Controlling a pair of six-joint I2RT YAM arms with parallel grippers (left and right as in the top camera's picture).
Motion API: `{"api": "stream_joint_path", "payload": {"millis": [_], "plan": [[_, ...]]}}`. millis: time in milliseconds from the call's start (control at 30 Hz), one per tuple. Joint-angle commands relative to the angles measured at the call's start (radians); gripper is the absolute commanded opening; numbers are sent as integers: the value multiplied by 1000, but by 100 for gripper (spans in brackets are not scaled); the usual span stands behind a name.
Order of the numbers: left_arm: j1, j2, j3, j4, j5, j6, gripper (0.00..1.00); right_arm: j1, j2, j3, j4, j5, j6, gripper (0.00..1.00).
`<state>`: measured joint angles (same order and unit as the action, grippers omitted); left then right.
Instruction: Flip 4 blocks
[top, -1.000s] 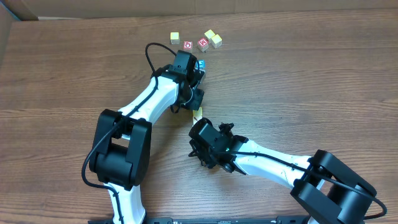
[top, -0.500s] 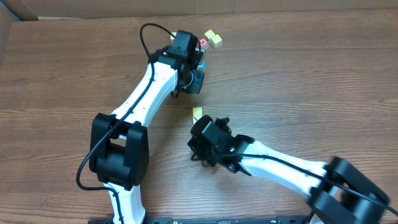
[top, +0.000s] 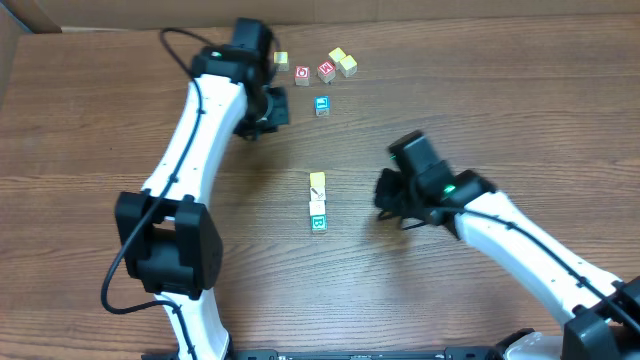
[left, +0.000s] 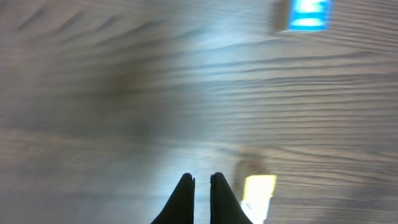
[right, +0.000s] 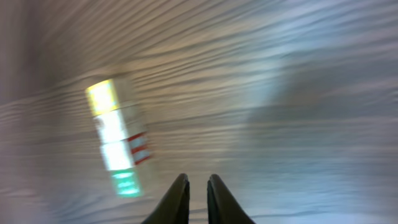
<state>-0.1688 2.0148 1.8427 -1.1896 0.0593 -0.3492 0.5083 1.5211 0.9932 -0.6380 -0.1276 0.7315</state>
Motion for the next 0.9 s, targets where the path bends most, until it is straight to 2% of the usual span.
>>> {"api": "stream_joint_path", "payload": {"millis": [0, 33, 100, 167, 233, 300, 333, 400, 433, 467, 500, 867], "plan": [[70, 18, 24, -43, -3, -67, 4, -97, -14, 21, -23, -11, -244, 25], [87, 18, 24, -54, 2, -66, 4, -123, -14, 21, -23, -5, -269, 35], [119, 18, 24, -80, 5, -66, 5, -163, -14, 21, -23, 2, -308, 38], [145, 18, 24, -108, 5, -51, 10, -190, -14, 21, -22, 18, -343, 48], [163, 18, 24, -130, 4, -31, 24, -209, -14, 21, -22, 62, -362, 60], [177, 18, 24, -148, 4, 1, 42, -217, -14, 21, -22, 95, -370, 81], [182, 18, 24, -155, 3, 16, 50, -219, -14, 21, -22, 114, -370, 88], [187, 18, 24, -168, -13, 29, 71, -219, -14, 21, -22, 144, -370, 100], [188, 18, 24, -172, -23, 29, 79, -219, -14, 21, -22, 151, -370, 100], [188, 18, 24, -175, -32, 28, 92, -219, -14, 21, -22, 154, -370, 100], [188, 18, 24, -177, -38, 28, 100, -219, -14, 21, -23, 153, -370, 100], [188, 18, 24, -138, -37, 28, 100, -219, -14, 21, -23, 153, -370, 100]]}}
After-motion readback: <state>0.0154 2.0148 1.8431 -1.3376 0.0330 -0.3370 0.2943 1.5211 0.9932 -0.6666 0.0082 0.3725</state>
